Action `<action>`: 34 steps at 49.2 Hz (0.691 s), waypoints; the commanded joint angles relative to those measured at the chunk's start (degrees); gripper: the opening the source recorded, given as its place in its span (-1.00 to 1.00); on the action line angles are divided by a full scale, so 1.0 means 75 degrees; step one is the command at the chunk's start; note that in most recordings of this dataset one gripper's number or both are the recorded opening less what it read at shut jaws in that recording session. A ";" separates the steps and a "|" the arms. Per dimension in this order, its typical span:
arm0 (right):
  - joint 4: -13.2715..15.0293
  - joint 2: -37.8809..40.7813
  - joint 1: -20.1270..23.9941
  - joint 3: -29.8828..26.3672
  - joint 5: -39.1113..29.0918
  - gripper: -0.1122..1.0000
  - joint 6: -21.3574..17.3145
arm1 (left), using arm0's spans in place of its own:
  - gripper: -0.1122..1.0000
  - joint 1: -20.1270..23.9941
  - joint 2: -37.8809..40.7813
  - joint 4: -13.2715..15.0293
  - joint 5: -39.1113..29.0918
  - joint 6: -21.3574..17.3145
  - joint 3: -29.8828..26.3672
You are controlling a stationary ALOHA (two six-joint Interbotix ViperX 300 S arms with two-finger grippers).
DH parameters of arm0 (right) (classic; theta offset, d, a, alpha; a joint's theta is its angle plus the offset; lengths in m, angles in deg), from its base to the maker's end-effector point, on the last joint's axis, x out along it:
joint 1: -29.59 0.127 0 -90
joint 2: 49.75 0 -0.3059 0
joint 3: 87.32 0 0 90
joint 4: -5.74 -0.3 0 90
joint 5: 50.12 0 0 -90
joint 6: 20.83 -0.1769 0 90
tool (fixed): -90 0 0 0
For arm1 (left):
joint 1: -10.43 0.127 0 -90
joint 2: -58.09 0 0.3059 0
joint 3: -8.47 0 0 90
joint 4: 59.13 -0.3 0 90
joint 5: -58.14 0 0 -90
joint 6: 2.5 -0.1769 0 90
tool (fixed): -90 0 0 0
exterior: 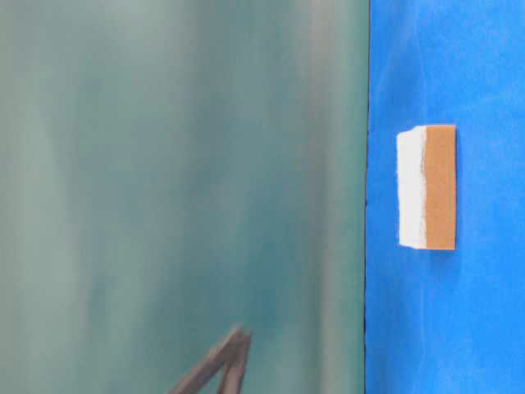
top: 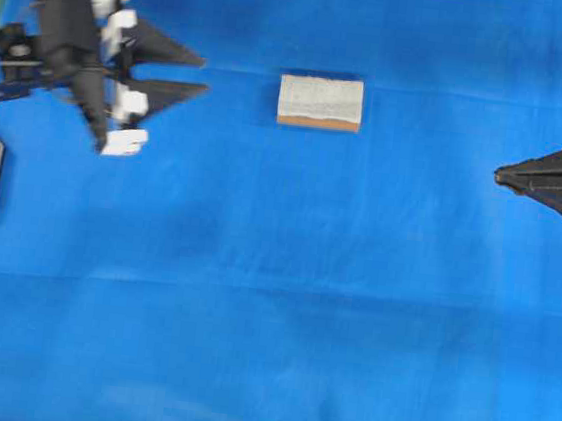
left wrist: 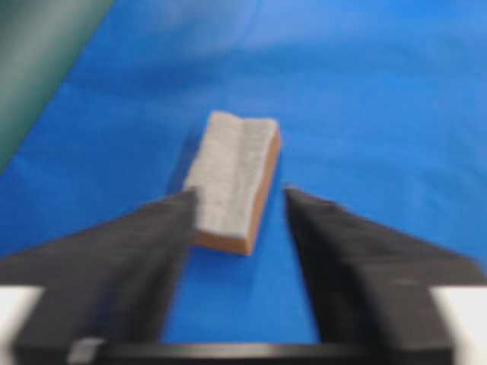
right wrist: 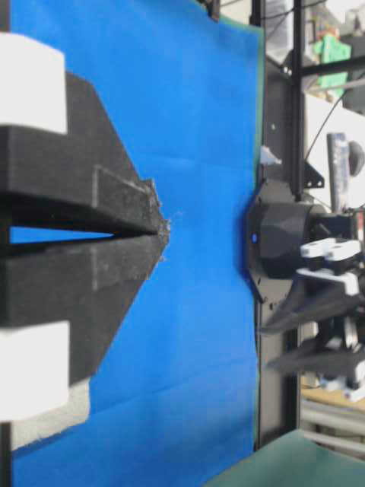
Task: Hand over the sponge with the left arm and wipe it with the right arm.
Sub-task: 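Move the left gripper toward the grey-and-tan sponge in the centre, then grasp the sponge's left end with the left gripper and lift it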
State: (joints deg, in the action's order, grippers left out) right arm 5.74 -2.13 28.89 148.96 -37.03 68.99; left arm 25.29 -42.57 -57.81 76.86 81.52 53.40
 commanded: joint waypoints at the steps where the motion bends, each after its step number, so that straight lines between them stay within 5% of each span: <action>1: -0.0023 0.0059 -0.0012 -0.0199 0.0035 -0.80 -0.0012 | 0.22 0.0070 0.0832 0.0000 0.0094 -0.0152 -0.0645; 9: -0.0012 0.0188 0.0000 -0.0176 0.0035 -0.80 -0.0012 | 0.87 0.0141 0.2309 0.0000 0.0129 -0.0516 -0.1441; 34: -0.0012 0.0375 -0.0012 -0.0141 0.0035 -0.80 -0.0012 | 0.89 0.0586 0.4992 0.0012 0.0457 -0.0902 -0.2613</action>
State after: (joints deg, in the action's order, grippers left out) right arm 5.74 0.50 28.98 148.96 -37.03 68.99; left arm 28.98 -5.04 -57.81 79.59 74.93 35.12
